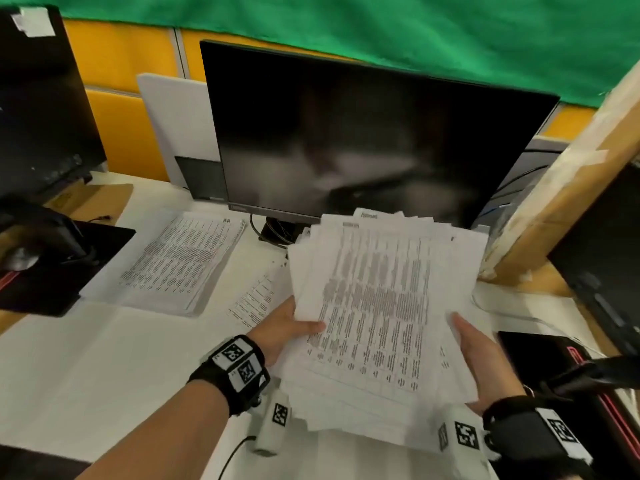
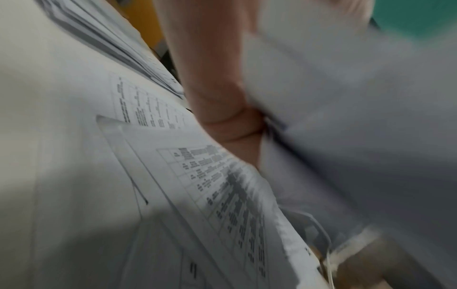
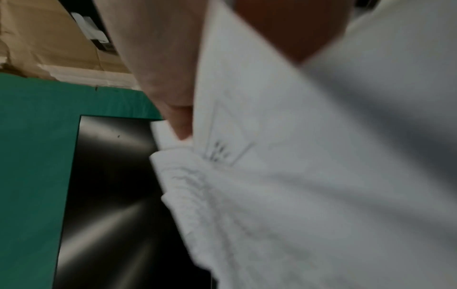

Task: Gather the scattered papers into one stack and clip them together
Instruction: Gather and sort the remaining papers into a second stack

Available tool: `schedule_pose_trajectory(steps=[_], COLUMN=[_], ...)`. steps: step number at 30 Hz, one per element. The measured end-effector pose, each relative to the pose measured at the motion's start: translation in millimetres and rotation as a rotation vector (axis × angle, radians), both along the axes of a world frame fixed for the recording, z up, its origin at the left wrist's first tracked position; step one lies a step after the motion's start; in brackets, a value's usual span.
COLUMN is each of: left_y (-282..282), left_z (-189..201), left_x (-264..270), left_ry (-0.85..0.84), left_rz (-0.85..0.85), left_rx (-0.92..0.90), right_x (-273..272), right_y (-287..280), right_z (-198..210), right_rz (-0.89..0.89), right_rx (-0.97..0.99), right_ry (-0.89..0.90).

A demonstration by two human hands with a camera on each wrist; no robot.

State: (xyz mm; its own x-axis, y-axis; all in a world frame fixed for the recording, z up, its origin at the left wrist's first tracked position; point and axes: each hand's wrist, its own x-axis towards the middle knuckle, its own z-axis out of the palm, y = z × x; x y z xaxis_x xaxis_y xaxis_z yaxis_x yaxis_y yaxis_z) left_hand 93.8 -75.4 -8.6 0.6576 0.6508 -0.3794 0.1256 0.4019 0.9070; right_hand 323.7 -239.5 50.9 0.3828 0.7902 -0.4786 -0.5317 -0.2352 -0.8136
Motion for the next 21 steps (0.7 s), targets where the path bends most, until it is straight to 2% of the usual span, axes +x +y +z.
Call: schedule_pose_trajectory(steps=[1,5,7,8,10,13,16,18,21], left_y=[-3.3,-6.9,-2.1,1.7,13.8,36.4,51.5,54.4,59.6], left_z=[-0.2,-10.6,-15.8,-15.9,-20.8,-27.7,-36.2,-42.1,-50.1], left_x=[3.6,19.5,24.4,25.1,23.0,19.3,31.1,40.0,44.8], left_ry=[-0.005,0.085,0.130,0.206,0.474,0.759,1.024,1.135,1.079], left_rz=[-0.022,-0.090,-0.056,-0.021,0.099,0.252,0.130,0.054,-0.008], left_rx=[0.033,0.141,0.151,0.208,0.378,0.428,0.422,0.432,0.390], right_x=[-0.3,1.8,6.1,9.4,16.3,26.5,33.0,34.6,38.7], right_y=[0.3,-2.4,-7.1,-9.3,-14.2,-21.9,-27.6,-30.3,-33.5], right_z=[1.4,-18.4,-25.8,-26.9,-26.0,-27.1,-26.8,-25.8,-26.2], right_rz=[0.000,0.097,0.067,0.038,-0.018,-0.054,-0.077,-0.085,-0.092], right_rx=[-0.008,-0.193,-0.247,-0.263,-0.268,-0.287,-0.310,-0.300,-0.288], right_ry=[-0.001,-0.360,-0.420,-0.437,-0.465,-0.509,-0.540,-0.553,-0.556])
